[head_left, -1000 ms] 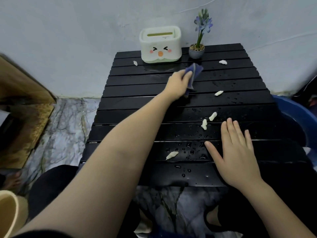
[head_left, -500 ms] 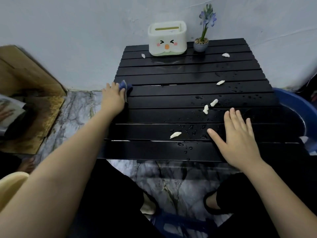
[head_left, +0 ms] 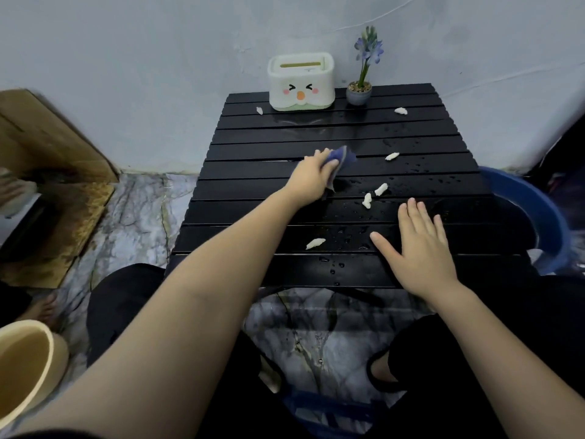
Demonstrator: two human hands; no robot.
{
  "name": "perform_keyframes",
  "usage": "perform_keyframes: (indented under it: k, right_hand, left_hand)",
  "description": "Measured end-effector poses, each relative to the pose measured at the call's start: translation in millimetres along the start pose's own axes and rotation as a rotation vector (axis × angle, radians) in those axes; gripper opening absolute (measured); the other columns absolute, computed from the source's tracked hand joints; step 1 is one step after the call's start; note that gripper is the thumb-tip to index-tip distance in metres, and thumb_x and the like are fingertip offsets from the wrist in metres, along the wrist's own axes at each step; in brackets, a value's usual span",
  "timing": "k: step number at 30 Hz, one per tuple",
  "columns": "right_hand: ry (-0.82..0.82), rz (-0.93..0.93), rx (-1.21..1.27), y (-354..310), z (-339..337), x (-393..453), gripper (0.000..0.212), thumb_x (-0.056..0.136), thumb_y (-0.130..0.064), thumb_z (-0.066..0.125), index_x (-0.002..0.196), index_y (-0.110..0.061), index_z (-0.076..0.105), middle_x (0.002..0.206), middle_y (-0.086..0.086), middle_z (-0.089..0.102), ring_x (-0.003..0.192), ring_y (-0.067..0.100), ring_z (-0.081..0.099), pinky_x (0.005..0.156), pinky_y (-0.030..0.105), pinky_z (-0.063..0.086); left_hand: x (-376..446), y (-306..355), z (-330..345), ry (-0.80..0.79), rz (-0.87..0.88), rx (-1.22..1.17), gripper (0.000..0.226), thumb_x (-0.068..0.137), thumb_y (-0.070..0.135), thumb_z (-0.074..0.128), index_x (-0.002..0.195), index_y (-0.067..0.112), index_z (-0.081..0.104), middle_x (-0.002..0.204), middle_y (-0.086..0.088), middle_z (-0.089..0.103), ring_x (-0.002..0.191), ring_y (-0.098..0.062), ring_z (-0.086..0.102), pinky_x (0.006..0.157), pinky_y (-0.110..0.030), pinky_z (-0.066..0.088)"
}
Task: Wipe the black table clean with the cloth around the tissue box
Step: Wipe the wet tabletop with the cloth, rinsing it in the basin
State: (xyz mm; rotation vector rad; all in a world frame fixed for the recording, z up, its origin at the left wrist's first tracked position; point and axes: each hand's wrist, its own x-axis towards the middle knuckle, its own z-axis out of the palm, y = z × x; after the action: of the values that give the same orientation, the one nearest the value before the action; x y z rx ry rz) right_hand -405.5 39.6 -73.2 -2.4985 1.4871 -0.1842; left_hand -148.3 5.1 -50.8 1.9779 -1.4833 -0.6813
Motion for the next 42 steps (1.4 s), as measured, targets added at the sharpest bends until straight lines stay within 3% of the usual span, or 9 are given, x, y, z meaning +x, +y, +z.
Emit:
perform_keyframes:
  k: [3, 8, 13, 16, 19, 22, 26, 36, 42]
  right_hand:
    - [0.0, -0.003, 0.08, 1.0, -4.2, -4.1, 0.093, 0.095, -0.069, 0.026, 0.159, -0.004, 0.011, 0.168, 0.012, 0.006, 0.156, 0.021, -0.001, 0.126, 0.04, -0.004]
    - [-0.01, -0.054, -0.014, 4.5, -5.4, -14.3, 0.099, 0.092, -0.075, 0.023, 0.159, -0.002, 0.007, 0.168, 0.014, 0.002, 0.156, 0.023, -0.004, 0.125, 0.042, -0.004]
    - [-0.014, -0.039, -0.146, -0.7, 0.2, -16.7, 0.102, 0.09, -0.077, 0.013, 0.158, 0.0, 0.01, 0.168, 0.017, 0.006, 0.156, 0.027, 0.001, 0.126, 0.048, 0.0]
    - [-0.014, -0.041, -0.152, 0.3, 1.3, -16.6, 0.102, 0.091, -0.077, 0.013, 0.158, 0.001, 0.009, 0.167, 0.018, 0.007, 0.156, 0.027, 0.002, 0.126, 0.049, 0.002]
    - [-0.021, -0.043, -0.142, 0.5, 0.9, -17.7, 0.103, 0.091, -0.078, 0.011, 0.158, 0.0, 0.008, 0.168, 0.017, 0.004, 0.156, 0.027, -0.001, 0.126, 0.048, 0.001]
    - [-0.02, -0.042, -0.129, -1.1, 0.4, -19.2, 0.104, 0.09, -0.078, 0.01, 0.158, 0.0, 0.008, 0.168, 0.018, 0.004, 0.156, 0.027, -0.001, 0.126, 0.049, 0.002]
    - [-0.015, -0.04, -0.134, -1.1, 0.8, -18.8, 0.106, 0.089, -0.078, 0.006, 0.158, 0.001, 0.009, 0.167, 0.019, 0.005, 0.156, 0.028, 0.001, 0.126, 0.05, 0.004]
    - [-0.001, -0.046, -0.148, 1.4, 2.0, -20.1, 0.102, 0.091, -0.075, 0.006, 0.157, 0.002, 0.012, 0.167, 0.019, 0.008, 0.156, 0.029, 0.005, 0.125, 0.049, 0.006]
    - [-0.015, -0.032, -0.052, 8.1, -4.7, -25.1, 0.094, 0.097, -0.069, 0.024, 0.158, 0.0, 0.008, 0.168, 0.017, 0.003, 0.156, 0.024, -0.003, 0.126, 0.043, 0.0]
  left_hand:
    - [-23.6, -13.2, -30.1, 0.093, 0.015, -0.086, 0.04, 0.103, 0.025, 0.045, 0.139, 0.008, 0.053, 0.14, -0.016, 0.056, 0.136, -0.03, 0.046, 0.114, -0.038, 0.034]
    - [-110.1, -66.1, -83.5, 0.016, 0.196, 0.147, 0.048, 0.103, 0.022, 0.043, 0.149, 0.012, 0.038, 0.155, 0.003, 0.031, 0.147, -0.016, 0.014, 0.121, -0.029, 0.008]
    - [-188.0, -102.2, -86.7, -0.222, 0.199, 0.224, 0.054, 0.096, 0.049, 0.047, 0.147, 0.034, 0.04, 0.162, 0.013, 0.019, 0.152, -0.01, 0.0, 0.124, -0.039, 0.0]
    - [-187.8, -89.3, -79.6, -0.095, 0.024, -0.057, 0.056, 0.089, 0.071, 0.043, 0.14, 0.048, 0.045, 0.163, 0.013, 0.013, 0.15, -0.001, -0.004, 0.124, -0.041, -0.002]
    - [-181.2, -79.5, -58.1, 0.079, -0.13, 0.212, 0.091, 0.085, 0.079, 0.031, 0.156, 0.023, 0.02, 0.165, -0.007, 0.005, 0.152, -0.017, -0.005, 0.124, -0.046, -0.001]
    - [-182.3, -71.0, -29.2, 0.082, -0.036, 0.562, 0.098, 0.09, 0.074, 0.025, 0.155, 0.003, 0.008, 0.164, -0.016, 0.007, 0.153, -0.027, 0.002, 0.124, -0.042, 0.005]
    - [-154.4, -40.9, 0.4, 0.007, 0.125, 0.585, 0.087, 0.095, 0.064, 0.014, 0.155, 0.001, 0.01, 0.164, -0.018, 0.008, 0.153, -0.028, 0.004, 0.124, -0.04, 0.006]
    - [-52.2, 27.8, 62.9, -0.104, 0.351, 0.58, 0.074, 0.102, 0.051, 0.025, 0.154, 0.001, 0.01, 0.163, -0.019, 0.009, 0.152, -0.03, 0.005, 0.122, -0.038, 0.004]
    - [4.9, 65.2, 95.5, -0.189, 0.473, 0.51, 0.071, 0.103, 0.05, 0.026, 0.154, 0.001, 0.017, 0.162, -0.017, 0.017, 0.152, -0.03, 0.011, 0.124, -0.039, 0.007]
